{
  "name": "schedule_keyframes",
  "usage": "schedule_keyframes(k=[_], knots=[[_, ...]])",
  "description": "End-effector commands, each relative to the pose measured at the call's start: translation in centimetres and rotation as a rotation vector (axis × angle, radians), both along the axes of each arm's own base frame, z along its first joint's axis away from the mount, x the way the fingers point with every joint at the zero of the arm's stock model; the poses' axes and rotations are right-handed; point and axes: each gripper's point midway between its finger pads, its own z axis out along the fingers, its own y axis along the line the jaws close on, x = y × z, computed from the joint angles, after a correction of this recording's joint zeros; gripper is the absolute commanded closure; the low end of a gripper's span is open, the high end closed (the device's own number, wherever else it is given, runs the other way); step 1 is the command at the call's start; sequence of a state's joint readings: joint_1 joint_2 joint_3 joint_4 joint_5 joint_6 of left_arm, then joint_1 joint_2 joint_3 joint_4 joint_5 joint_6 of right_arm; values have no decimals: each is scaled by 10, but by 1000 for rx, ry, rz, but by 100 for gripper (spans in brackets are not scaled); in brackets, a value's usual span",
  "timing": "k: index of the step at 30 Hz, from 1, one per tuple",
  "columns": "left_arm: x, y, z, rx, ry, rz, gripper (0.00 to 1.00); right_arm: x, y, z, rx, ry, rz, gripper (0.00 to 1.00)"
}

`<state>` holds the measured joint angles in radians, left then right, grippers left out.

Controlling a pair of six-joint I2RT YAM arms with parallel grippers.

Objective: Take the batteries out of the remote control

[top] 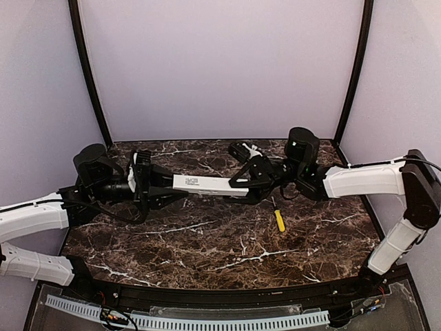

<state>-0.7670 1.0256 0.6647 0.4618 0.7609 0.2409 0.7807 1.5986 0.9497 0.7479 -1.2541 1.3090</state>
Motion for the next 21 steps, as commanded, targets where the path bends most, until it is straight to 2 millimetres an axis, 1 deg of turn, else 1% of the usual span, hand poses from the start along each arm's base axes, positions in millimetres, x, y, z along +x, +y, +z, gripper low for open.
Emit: schedule_keyframes(k=[1, 3, 5, 8, 12, 14, 17, 21], knots=[[-7, 8, 13, -32, -17, 15, 100, 10, 0, 9, -22, -57, -87, 13], [-7, 10, 13, -32, -18, 27, 100, 13, -1, 9, -50, -65, -122, 9], [-8, 12, 14, -33, -16, 34, 100, 17, -2, 7, -89, -72, -161, 9], [-9, 13, 13, -29, 7, 40, 100, 18, -3, 12, -101, -65, -185, 9], [-1, 13, 10, -15, 48, 83, 100, 18, -3, 19, -101, -62, -200, 9], [2, 13, 9, -13, 64, 94, 100, 18, -2, 18, -114, -57, -210, 12], [8, 10, 4, 5, 97, 113, 100, 20, -2, 16, -130, -47, -228, 17], [14, 8, 2, 13, 112, 141, 100, 22, -1, 16, -139, -36, -244, 25]])
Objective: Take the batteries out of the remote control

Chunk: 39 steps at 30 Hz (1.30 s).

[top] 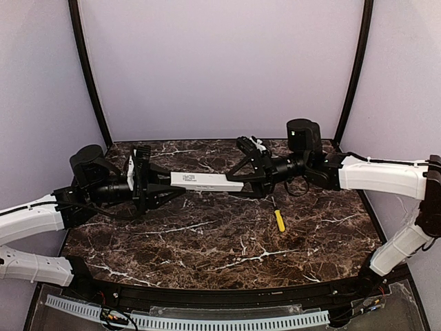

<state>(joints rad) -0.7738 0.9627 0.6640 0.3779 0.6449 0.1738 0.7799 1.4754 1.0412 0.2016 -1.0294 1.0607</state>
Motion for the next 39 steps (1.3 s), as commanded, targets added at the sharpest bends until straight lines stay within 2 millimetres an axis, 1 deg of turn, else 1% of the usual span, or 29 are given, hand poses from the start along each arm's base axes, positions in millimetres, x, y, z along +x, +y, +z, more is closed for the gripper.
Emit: schedule_keyframes(k=[1, 3, 8, 11, 23, 34, 39], knots=[[7, -1, -1, 3, 33, 37, 100, 2, 0, 16, 15, -27, -35, 26], [8, -1, -1, 4, 34, 41, 100, 3, 0, 18, 19, -33, -42, 29], [9, -3, -5, 10, 46, 42, 100, 3, 2, 16, 22, -26, -35, 40], [10, -4, -8, 17, 49, 46, 100, 2, 3, 14, 23, -20, -28, 45], [7, -6, -14, 36, 45, 28, 100, 4, 5, 7, 18, -15, -26, 49], [4, -7, -16, 41, 37, 13, 100, 5, 5, -1, 11, -12, -29, 64], [4, -7, -17, 43, 37, 12, 100, 5, 6, -1, 13, -14, -26, 69]])
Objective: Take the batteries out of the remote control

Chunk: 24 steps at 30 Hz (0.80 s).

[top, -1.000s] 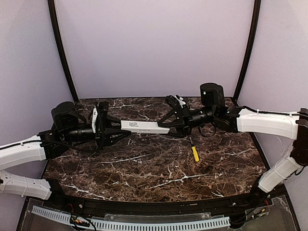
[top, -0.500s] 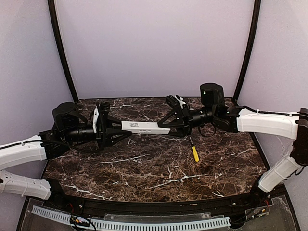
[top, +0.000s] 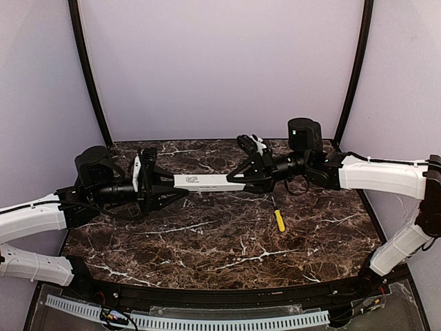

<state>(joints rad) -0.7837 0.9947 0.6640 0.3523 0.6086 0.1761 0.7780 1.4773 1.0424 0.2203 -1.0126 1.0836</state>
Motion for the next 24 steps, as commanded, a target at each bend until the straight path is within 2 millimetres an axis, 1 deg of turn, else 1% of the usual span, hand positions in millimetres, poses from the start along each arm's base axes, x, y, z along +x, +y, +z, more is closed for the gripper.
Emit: schedule_keyframes(k=[1, 10, 13, 18, 21, 24], knots=[[-3, -2, -1, 1, -1, -13, 100, 0, 4, -3, 9, -20, -3, 70], [-5, 0, 3, -16, -8, -9, 100, -3, 2, -6, 9, -15, -2, 87], [-6, 1, 5, -28, -11, -8, 100, -5, -1, -6, 17, -12, -3, 88], [-8, 2, 9, -47, -11, -16, 100, -9, -5, -6, 36, -9, -1, 85], [-9, 2, 9, -49, -12, -20, 100, -9, -6, -8, 31, -6, -5, 74], [-9, 1, 9, -48, -8, -26, 100, -10, -6, -7, 31, -6, -5, 67]])
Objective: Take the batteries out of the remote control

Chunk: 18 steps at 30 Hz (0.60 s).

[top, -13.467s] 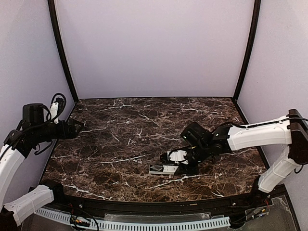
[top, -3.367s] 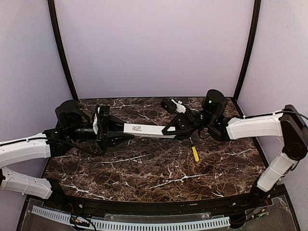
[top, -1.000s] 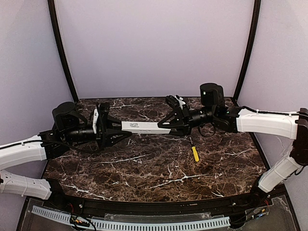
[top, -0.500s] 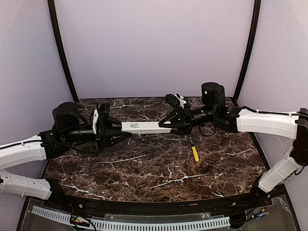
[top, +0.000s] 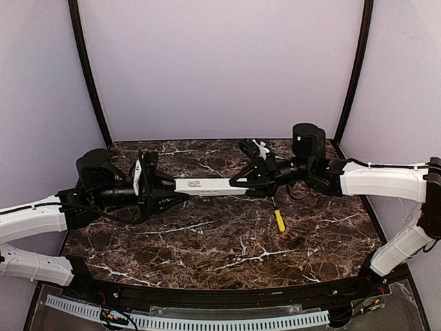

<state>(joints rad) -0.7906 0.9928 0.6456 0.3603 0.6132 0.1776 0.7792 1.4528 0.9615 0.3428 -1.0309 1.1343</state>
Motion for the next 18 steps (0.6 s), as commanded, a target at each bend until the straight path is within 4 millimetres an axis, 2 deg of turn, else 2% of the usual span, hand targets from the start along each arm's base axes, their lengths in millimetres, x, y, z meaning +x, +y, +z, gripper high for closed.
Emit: schedule_keyframes(k=[1, 5, 11, 18], knots=[[-6, 2, 14, -53, -12, -15, 100, -1, -1, -2, -3, -13, -18, 66], [-7, 1, 15, -54, -11, -19, 100, -2, -1, 1, -5, -21, -16, 58], [-7, 2, 12, -44, -13, -16, 100, -1, -3, 2, -22, -25, -22, 41], [-5, 1, 8, -26, -14, -13, 100, 1, -2, 3, -27, -22, -19, 31]])
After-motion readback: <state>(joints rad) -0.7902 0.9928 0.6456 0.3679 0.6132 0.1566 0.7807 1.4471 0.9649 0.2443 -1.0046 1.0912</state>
